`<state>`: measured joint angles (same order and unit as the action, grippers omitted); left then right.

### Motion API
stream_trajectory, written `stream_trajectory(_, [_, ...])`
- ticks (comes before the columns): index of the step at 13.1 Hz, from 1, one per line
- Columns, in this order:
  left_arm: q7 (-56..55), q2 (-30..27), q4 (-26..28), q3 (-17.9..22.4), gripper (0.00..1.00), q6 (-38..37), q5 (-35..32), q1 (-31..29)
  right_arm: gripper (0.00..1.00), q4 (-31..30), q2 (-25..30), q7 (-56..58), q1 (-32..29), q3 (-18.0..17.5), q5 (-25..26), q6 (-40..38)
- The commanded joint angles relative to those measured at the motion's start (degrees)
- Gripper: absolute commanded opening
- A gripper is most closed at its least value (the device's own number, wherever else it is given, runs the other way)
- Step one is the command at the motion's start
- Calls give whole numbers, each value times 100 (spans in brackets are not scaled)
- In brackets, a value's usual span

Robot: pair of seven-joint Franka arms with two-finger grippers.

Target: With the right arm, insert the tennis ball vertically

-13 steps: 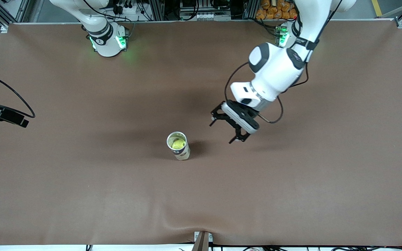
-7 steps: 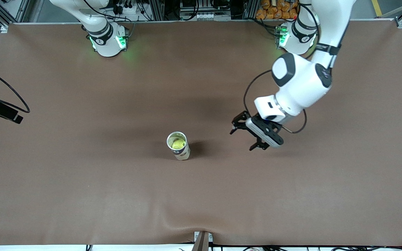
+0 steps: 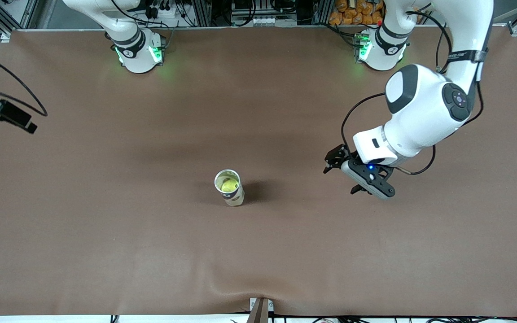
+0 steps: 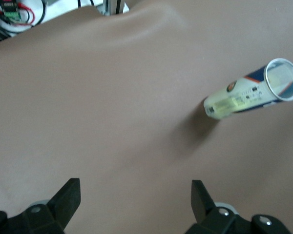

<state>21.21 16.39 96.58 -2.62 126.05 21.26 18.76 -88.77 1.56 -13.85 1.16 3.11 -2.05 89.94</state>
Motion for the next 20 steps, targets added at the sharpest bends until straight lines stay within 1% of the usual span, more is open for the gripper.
stream_trajectory(1, [-623, -250, -410, -19, 100, -973, -340, -310, 100, -255, 249, 5, 25, 94, -155, -64])
stream_trajectory(3, [-1047, -347, -823, -2, 100, -1807, -621, -408, 100, -211, 196, -39, 77, 76, -155, -65])
stream_trajectory(5, [-1294, -478, -1158, -19, 100, -2275, -1480, -469, 100, -211, 196, -30, 77, 76, -164, -117])
stream_trajectory(7, [-1321, -680, -1194, -2, 100, -2767, -1615, -618, 100, -202, 196, 23, 86, 76, -155, -284])
stream_trajectory(9, [-1304, -935, -1194, -2, 100, -3155, -1616, -1004, 100, -176, 205, 110, 42, 94, -147, -406])
stream_trajectory(10, [-1312, -1110, -1194, -19, 100, -3339, -1616, -1258, 100, -159, 205, 372, 25, 102, -138, -529])
stream_trajectory(12, [-1347, -1296, -1203, -2, 100, -3655, -1712, -1453, 100, -124, 205, 900, -19, 120, -120, -635])
stream_trajectory(15, [-1496, -1542, -1203, -19, 100, -3920, -2519, -1489, 100, -97, 205, 954, -37, 129, -94, -662])
stream_trajectory(17, [-1978, -1639, -1203, -19, 100, -4245, -2618, -1524, 100, -97, 205, 954, -37, 120, -94, -662])
stream_trajectory(20, [-2050, -1727, -1195, -19, 100, -4211, -2618, -1524, 100, -97, 196, 954, -28, 120, -94, -662])
